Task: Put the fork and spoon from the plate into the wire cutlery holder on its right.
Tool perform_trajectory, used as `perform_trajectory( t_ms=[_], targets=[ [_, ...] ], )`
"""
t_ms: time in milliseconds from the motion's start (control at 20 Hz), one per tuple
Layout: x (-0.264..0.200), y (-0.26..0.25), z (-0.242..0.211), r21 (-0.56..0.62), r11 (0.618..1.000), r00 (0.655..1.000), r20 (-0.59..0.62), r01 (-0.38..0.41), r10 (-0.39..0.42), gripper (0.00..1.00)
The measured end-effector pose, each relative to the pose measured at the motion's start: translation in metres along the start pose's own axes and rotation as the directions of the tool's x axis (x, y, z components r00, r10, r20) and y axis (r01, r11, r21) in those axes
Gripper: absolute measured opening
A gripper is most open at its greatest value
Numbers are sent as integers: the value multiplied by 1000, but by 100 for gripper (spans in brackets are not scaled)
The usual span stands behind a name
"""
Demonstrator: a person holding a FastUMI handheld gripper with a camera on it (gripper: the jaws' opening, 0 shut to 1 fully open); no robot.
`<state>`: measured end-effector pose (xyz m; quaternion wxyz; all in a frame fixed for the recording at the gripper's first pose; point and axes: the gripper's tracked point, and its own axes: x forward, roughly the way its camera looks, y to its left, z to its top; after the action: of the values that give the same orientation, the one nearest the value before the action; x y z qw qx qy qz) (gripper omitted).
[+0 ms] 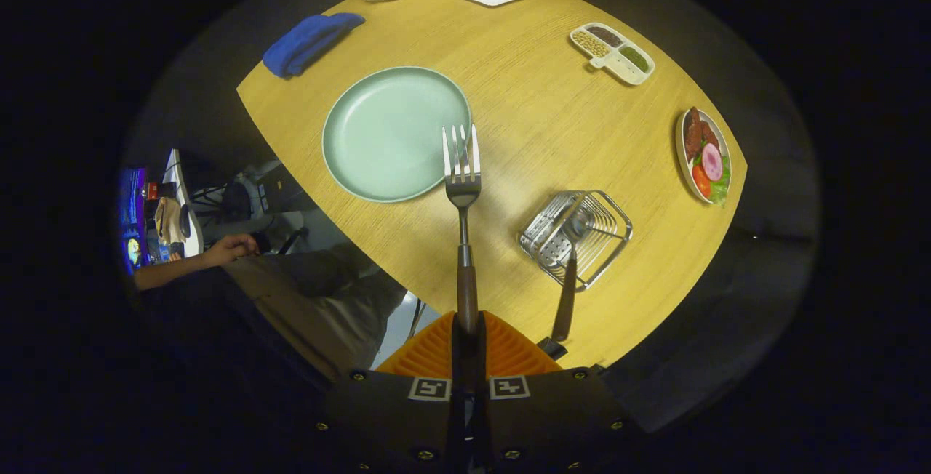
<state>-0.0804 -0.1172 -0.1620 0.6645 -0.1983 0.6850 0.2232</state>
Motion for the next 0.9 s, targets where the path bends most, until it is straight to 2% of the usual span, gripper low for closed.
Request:
perform_trajectory(
  t_ms=[250, 550, 700, 900],
  targets=[
    [-16, -48, -30, 74, 996, 997, -48, 59, -55, 5],
    [-10, -64, -49, 111, 994, 987, -160, 13, 5, 5],
    [-3, -81, -46, 98, 994, 973, -229, 40, -16, 5],
    [12, -89, -35, 99, 995, 952, -306, 32, 0, 5]
  ],
)
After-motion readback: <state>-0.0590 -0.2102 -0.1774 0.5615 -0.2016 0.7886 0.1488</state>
